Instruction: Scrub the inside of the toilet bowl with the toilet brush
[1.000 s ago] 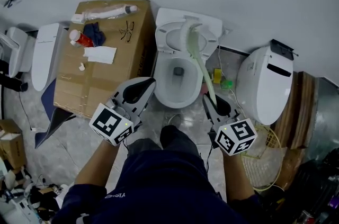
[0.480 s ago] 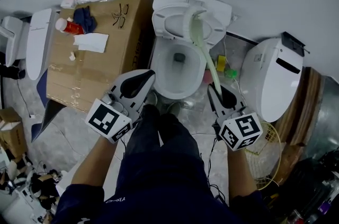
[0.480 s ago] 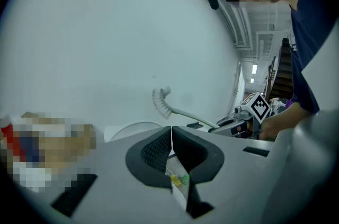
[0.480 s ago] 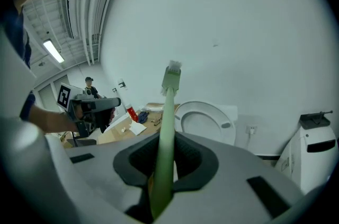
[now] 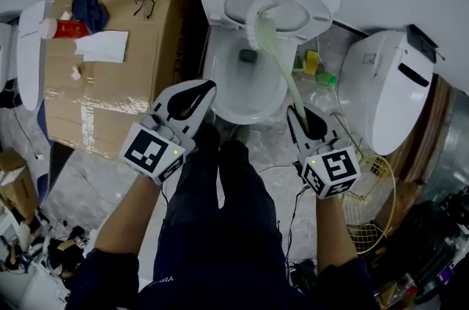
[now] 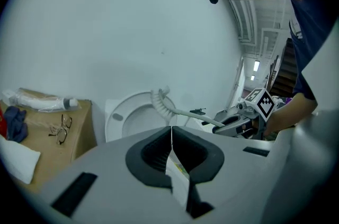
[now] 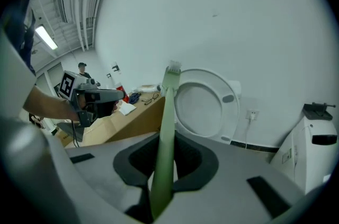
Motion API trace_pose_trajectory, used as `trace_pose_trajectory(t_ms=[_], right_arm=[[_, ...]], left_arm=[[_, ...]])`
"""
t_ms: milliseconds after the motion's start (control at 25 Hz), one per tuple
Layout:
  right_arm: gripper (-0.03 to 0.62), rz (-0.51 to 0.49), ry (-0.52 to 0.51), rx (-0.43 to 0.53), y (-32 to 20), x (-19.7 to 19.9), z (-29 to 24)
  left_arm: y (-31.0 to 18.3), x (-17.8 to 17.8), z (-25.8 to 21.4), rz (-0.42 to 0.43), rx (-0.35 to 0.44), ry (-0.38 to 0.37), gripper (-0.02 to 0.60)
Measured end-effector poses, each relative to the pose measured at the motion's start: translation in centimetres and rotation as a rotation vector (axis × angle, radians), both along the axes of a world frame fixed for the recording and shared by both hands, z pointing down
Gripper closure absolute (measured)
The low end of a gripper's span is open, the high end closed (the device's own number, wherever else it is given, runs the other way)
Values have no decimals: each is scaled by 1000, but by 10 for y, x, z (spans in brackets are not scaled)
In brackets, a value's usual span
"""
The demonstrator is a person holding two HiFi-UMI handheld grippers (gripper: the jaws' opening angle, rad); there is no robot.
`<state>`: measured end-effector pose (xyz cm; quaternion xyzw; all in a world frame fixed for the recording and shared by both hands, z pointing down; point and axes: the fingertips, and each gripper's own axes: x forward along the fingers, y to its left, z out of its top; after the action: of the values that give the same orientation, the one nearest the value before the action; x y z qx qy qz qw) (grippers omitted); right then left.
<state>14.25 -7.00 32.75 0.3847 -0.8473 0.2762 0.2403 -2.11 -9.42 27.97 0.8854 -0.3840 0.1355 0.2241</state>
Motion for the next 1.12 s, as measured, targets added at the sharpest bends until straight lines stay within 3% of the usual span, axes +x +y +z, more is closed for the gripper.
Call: trace_pose_trajectory(t_ms=[440, 880, 1120], right_arm=[[539, 4, 87, -154, 7, -20, 157], [539, -20, 147, -268, 23, -31, 259], [539, -54, 230, -337, 31, -29, 312]], left_arm=[[-3, -5, 142, 51, -128, -31, 549], [5, -9, 231, 73, -225, -33, 549], [8, -10, 259, 60, -261, -12, 549]])
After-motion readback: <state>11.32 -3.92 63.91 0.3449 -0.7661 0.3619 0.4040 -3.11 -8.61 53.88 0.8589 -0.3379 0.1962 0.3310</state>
